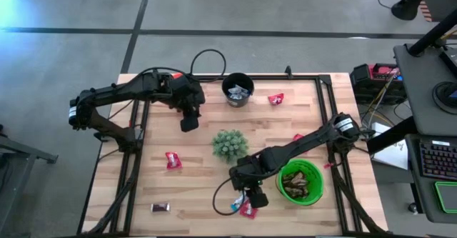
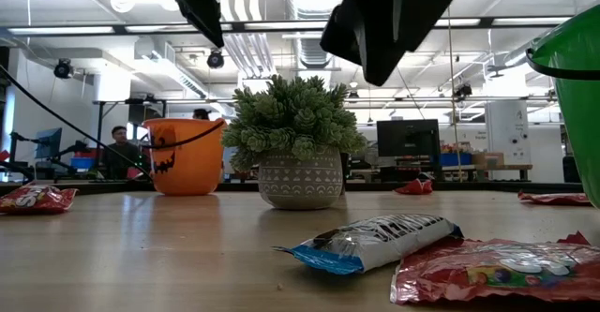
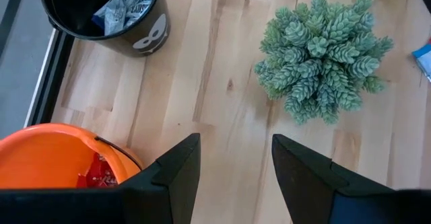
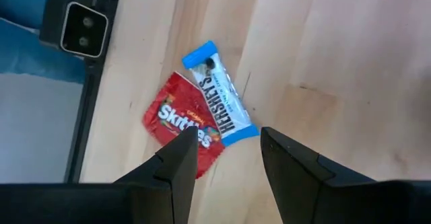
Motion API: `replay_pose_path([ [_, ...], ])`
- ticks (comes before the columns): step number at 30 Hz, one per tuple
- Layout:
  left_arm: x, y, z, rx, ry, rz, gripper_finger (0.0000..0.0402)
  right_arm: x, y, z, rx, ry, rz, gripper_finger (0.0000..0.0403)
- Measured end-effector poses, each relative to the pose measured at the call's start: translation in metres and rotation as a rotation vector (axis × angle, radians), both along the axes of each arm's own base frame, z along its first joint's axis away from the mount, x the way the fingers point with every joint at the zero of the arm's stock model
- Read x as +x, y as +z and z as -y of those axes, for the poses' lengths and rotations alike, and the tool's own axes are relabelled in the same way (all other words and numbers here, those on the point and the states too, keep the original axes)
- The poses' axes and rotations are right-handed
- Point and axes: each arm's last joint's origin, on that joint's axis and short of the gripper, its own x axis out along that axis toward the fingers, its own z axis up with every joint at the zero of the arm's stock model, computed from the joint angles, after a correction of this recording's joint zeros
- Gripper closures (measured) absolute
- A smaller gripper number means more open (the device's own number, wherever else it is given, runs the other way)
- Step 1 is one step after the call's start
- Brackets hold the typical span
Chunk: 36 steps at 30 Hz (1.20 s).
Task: Organize candy in baskets
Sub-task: Put the white chocolate bar into the black bucket
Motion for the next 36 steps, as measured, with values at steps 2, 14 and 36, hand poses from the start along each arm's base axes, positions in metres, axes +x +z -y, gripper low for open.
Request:
replay_pose_path([
  [2, 0.000, 0.000, 0.000, 0.001, -0.002, -0.001, 0.0235, 0.001, -0.005, -0.001, 0.006, 0.005, -0.017, 0.0250],
  [14, 0.000, 0.000, 0.000, 0.012, -0.023, -0.006, 0.0235, 0.010, -0.036, -0.011, 0.010, 0.055, -0.057, 0.0250],
  [36, -0.003, -0.002, 0.001, 0.007, -0.026, -0.036, 0.0235, 0.020, -0.085, -0.017, -0.025, 0.072, -0.120, 0.0250],
])
